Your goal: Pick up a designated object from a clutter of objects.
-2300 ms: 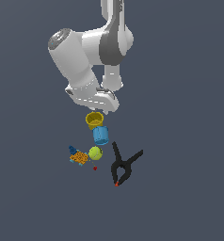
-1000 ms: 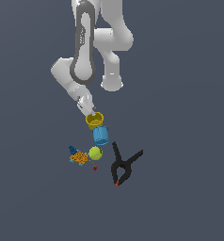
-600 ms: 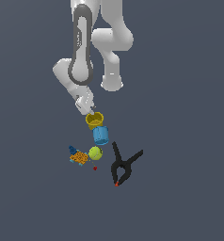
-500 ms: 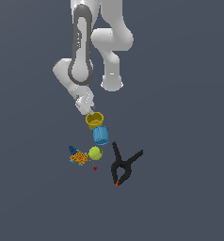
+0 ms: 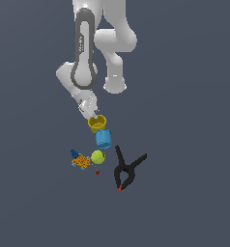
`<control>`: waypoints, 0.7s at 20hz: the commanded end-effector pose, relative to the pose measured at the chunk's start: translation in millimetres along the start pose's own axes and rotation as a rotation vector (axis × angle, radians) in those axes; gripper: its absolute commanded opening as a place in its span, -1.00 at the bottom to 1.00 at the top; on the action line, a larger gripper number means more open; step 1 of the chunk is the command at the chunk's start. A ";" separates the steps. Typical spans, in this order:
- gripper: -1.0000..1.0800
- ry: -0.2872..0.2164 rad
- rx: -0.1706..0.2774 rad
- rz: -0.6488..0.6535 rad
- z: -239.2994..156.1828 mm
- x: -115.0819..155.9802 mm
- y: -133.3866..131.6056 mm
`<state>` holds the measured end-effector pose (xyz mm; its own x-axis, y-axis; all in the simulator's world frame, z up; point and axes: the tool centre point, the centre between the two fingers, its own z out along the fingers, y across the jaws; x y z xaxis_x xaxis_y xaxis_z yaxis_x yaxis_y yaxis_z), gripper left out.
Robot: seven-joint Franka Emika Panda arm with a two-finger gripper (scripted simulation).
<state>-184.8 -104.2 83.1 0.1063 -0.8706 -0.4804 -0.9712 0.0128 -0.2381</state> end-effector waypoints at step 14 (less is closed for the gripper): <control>-1.00 0.000 0.001 0.004 20.6 0.1 0.7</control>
<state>-181.0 -94.3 65.9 0.1029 -0.8707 -0.4810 -0.9713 0.0163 -0.2373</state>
